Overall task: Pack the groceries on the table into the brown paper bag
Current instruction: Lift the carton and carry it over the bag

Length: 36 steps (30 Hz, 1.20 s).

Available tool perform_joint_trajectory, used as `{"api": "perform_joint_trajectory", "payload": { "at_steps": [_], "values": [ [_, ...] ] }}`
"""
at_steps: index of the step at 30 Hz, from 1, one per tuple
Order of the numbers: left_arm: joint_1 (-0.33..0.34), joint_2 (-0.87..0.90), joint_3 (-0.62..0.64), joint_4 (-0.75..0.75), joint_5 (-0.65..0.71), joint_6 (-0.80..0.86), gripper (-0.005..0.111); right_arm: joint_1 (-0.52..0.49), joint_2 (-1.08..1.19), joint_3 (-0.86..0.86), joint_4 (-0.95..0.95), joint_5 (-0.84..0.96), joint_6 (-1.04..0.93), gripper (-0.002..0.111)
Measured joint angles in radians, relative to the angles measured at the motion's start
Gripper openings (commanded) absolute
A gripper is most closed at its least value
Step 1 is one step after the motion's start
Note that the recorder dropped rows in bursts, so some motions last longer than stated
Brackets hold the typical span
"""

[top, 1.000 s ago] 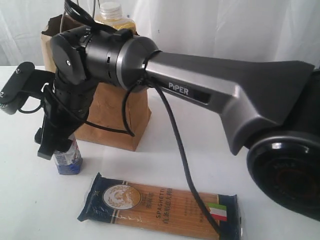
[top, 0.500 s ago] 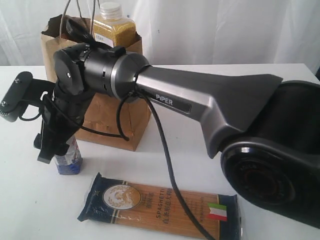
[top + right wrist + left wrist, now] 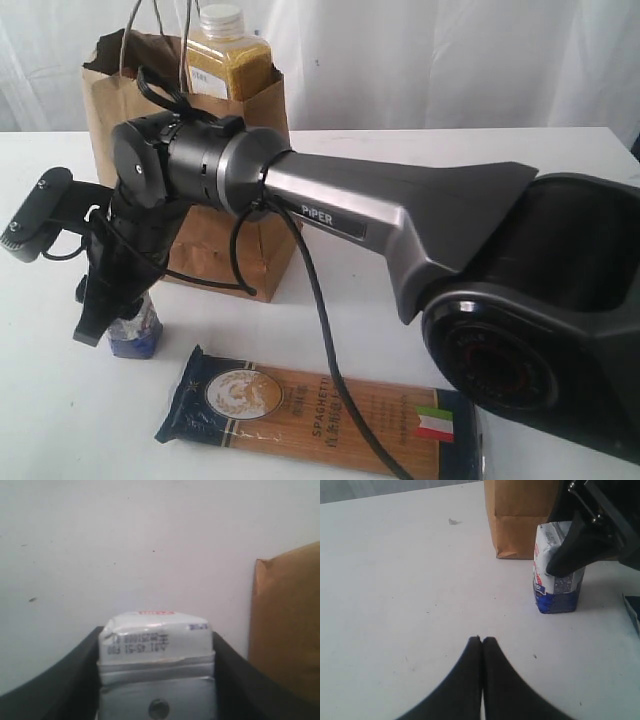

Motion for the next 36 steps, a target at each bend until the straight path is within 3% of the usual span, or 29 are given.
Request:
{"api": "perform_joint_trajectory", "payload": {
  "at_steps": [2, 10, 15, 23, 29, 36],
  "values": [
    [0.000, 0.000, 0.000, 0.000, 0.000, 0.000, 0.000, 0.000, -0.005, 0.000, 0.003, 0.019, 0.044, 0.000],
    [0.000, 0.000, 0.000, 0.000, 0.000, 0.000, 0.000, 0.002, -0.171, 0.033, 0.006, 0.054, 0.174, 0.000],
    [0.000, 0.000, 0.000, 0.000, 0.000, 0.000, 0.000, 0.002, -0.345, 0.141, 0.001, 0.032, 0.222, 0.000],
    [0.000, 0.000, 0.000, 0.000, 0.000, 0.000, 0.000, 0.002, -0.637, 0.355, -0.201, -0.105, 0.399, 0.000],
    [0.000, 0.000, 0.000, 0.000, 0.000, 0.000, 0.000, 0.000, -0.742, 0.371, -0.393, -0.212, 0.561, 0.000],
    [0.000, 0.000, 0.000, 0.000, 0.000, 0.000, 0.000, -0.067, -0.765, 0.371, -0.468, -0.420, 0.670, 0.000]
  ]
}}
